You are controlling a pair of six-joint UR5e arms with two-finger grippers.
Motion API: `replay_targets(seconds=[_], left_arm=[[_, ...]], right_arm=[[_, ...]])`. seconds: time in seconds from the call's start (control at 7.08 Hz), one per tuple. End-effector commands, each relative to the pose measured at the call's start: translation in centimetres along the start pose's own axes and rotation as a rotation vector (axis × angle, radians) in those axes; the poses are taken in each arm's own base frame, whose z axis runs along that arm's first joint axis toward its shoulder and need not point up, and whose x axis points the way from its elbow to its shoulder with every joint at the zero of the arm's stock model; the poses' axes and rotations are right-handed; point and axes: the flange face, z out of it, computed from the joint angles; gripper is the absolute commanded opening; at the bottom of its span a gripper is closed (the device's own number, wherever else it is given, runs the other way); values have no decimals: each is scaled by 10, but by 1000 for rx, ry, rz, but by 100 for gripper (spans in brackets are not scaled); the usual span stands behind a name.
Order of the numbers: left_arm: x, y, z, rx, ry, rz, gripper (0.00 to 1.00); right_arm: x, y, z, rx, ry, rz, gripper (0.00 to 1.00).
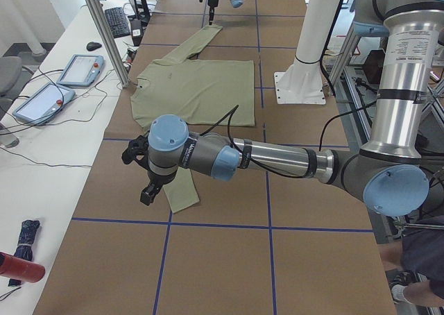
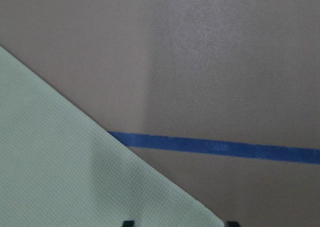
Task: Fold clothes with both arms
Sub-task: 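Lower the right gripper onto the cuff of the sleeve nearest it and grasp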
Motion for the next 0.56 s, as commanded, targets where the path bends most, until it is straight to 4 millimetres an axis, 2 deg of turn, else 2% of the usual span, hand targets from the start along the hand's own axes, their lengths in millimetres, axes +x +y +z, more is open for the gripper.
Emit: replay_targets(seconds=[0.0, 0.28, 0.42], left_arm=[[0, 0, 0, 0, 1, -1, 100], [0, 1, 0, 0, 1, 1, 100], [0, 2, 0, -1, 1, 0, 100]], right_arm=[[5, 3, 6, -12, 8, 7, 64], [4, 2, 5, -10, 7, 5, 53], [-1, -3, 5, -4, 2, 0, 12]])
